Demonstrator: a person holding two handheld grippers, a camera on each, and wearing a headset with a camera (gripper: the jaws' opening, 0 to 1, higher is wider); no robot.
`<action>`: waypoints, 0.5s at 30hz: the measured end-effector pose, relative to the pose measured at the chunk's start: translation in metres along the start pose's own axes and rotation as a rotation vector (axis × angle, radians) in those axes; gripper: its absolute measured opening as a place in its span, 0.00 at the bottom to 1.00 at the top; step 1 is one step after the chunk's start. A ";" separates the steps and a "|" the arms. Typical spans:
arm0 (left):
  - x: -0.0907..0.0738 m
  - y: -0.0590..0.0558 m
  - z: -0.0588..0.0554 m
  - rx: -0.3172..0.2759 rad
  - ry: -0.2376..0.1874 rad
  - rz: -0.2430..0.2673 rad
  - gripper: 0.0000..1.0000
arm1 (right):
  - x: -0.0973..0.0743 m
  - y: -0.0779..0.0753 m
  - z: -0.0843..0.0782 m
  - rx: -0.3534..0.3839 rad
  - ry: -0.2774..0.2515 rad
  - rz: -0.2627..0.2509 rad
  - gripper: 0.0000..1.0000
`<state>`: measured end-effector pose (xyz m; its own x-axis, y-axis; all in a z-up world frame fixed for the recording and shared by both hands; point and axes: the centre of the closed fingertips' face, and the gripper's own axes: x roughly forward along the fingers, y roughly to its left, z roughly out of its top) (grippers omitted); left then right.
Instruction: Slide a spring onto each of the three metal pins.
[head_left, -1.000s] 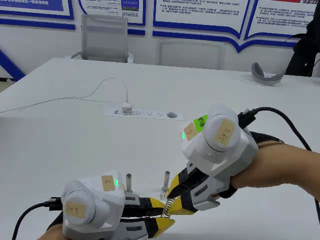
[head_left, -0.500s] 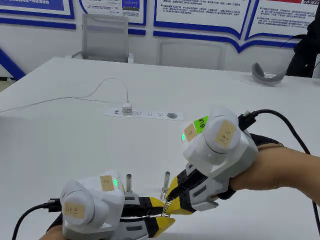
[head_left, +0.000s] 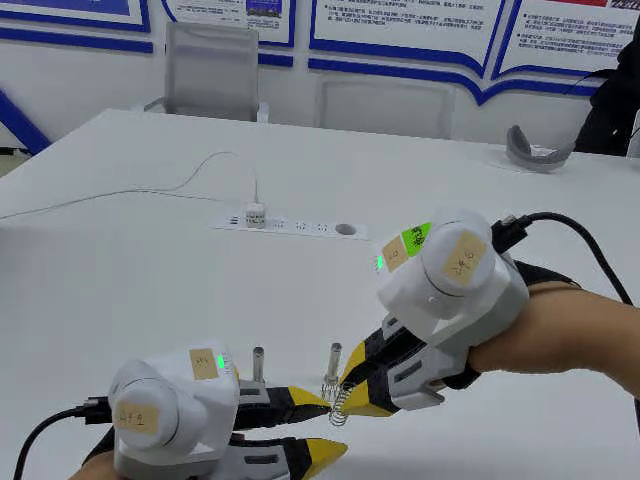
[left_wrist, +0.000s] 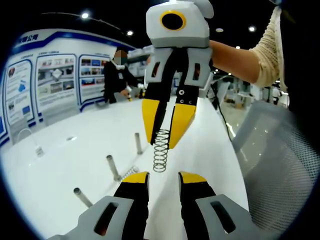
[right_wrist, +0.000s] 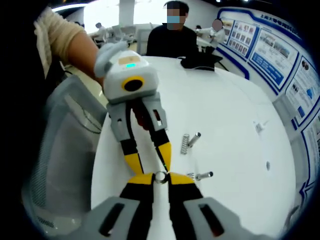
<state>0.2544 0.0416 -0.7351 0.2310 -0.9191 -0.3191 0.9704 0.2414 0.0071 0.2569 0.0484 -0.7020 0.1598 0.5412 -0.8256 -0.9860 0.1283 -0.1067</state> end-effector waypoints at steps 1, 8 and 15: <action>-0.002 0.001 -0.001 -0.003 0.001 0.003 0.25 | -0.001 -0.001 -0.001 0.002 0.000 -0.003 0.12; -0.015 0.012 -0.007 -0.031 -0.003 0.043 0.29 | -0.008 -0.009 -0.007 0.022 0.005 -0.027 0.12; -0.029 0.021 -0.011 -0.059 -0.012 0.090 0.34 | -0.016 -0.018 -0.015 0.043 0.011 -0.051 0.12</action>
<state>0.2677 0.0773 -0.7364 0.3179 -0.8966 -0.3082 0.9401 0.3404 -0.0205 0.2710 0.0248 -0.6953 0.2089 0.5242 -0.8256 -0.9735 0.1914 -0.1248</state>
